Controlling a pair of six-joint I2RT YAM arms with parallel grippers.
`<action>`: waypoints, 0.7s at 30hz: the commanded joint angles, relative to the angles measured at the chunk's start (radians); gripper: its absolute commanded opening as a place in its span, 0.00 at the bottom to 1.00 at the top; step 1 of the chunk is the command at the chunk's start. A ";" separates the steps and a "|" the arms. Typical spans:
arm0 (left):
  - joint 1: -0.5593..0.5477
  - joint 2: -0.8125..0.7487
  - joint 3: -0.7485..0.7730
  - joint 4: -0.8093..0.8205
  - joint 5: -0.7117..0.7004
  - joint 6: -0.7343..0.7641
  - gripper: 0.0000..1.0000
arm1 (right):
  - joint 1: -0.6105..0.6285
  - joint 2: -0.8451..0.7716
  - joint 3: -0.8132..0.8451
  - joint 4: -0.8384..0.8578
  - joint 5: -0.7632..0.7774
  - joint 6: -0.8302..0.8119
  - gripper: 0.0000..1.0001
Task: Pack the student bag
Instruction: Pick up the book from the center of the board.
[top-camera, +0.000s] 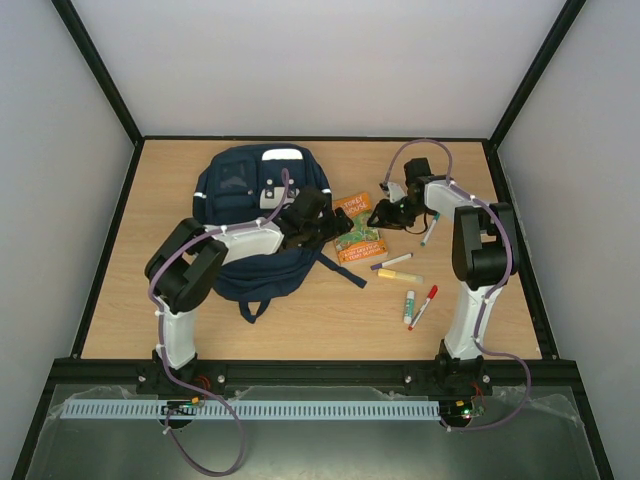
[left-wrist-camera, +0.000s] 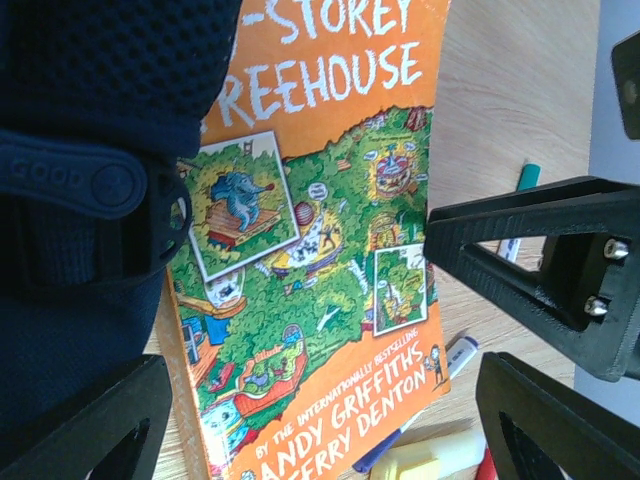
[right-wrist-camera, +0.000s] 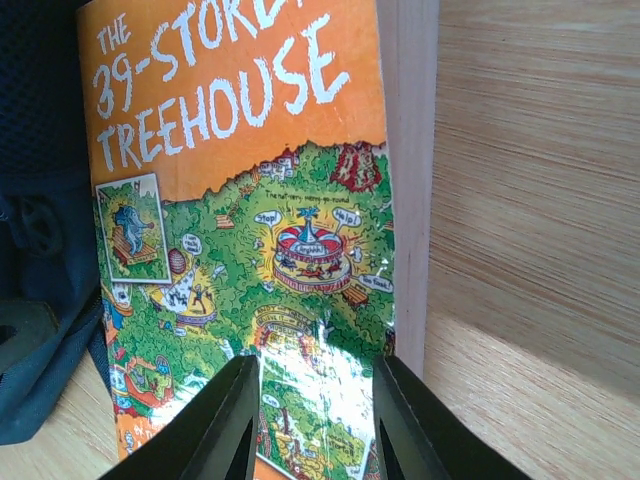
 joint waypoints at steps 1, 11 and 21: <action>-0.002 -0.014 -0.019 0.004 0.005 0.001 0.86 | 0.004 -0.004 -0.011 -0.065 0.064 -0.006 0.33; -0.002 0.042 0.005 0.013 0.014 -0.011 0.86 | 0.002 0.050 0.012 -0.059 0.137 0.006 0.35; 0.004 0.092 0.005 0.019 0.036 -0.058 0.87 | -0.005 0.142 0.020 -0.100 0.142 0.027 0.16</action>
